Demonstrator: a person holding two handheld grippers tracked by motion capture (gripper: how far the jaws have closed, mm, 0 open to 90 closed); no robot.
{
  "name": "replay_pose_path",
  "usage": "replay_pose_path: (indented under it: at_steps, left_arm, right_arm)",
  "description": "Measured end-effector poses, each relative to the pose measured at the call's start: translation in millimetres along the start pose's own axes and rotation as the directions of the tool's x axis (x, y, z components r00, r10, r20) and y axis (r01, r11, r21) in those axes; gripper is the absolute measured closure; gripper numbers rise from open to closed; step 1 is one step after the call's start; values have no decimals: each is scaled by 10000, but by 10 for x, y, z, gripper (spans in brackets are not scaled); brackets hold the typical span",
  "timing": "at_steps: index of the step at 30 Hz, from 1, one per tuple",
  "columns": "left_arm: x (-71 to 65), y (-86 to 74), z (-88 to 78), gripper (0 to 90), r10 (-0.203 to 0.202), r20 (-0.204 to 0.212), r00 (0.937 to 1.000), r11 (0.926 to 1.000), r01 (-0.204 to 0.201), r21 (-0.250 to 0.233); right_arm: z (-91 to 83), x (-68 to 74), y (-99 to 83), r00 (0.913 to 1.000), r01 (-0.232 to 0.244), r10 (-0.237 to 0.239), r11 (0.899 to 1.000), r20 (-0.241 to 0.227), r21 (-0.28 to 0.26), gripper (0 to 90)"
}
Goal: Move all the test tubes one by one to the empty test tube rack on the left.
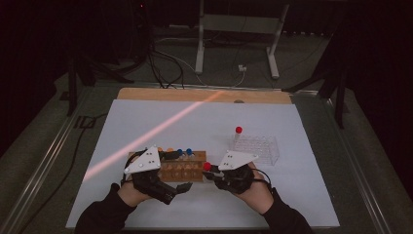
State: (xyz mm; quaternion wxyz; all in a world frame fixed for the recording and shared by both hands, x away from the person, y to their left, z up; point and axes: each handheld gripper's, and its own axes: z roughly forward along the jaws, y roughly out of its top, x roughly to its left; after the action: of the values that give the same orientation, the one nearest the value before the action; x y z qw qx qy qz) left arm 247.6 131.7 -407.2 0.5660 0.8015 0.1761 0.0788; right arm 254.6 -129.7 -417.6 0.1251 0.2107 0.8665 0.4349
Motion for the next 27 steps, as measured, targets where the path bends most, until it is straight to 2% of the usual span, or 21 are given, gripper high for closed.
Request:
replay_pose_path:
  at_steps: [5,15,21,24,27]
  left_arm:
    - [-37,4,23,62,106,118,9999,9999,-105,-64]
    - [-71,-34,84,373,352,181,9992,9994,-351,-30]
    - [-81,-48,122,520,429,166,9989,9990,-431,87]
    - [-83,-56,133,545,543,9,9985,9984,-543,159]
    - [-80,-61,135,578,555,31,9985,9983,-556,201]
  right_arm:
    - [54,81,8,9995,141,-139,9999,-275,95,752]
    - [116,182,32,9976,358,-348,9992,-607,166,751]
    - [127,216,47,9964,449,-438,9989,-725,144,751]
    - [126,231,53,9961,466,-453,9988,-757,150,751]
    - [125,237,54,9959,444,-430,9989,-800,158,751]
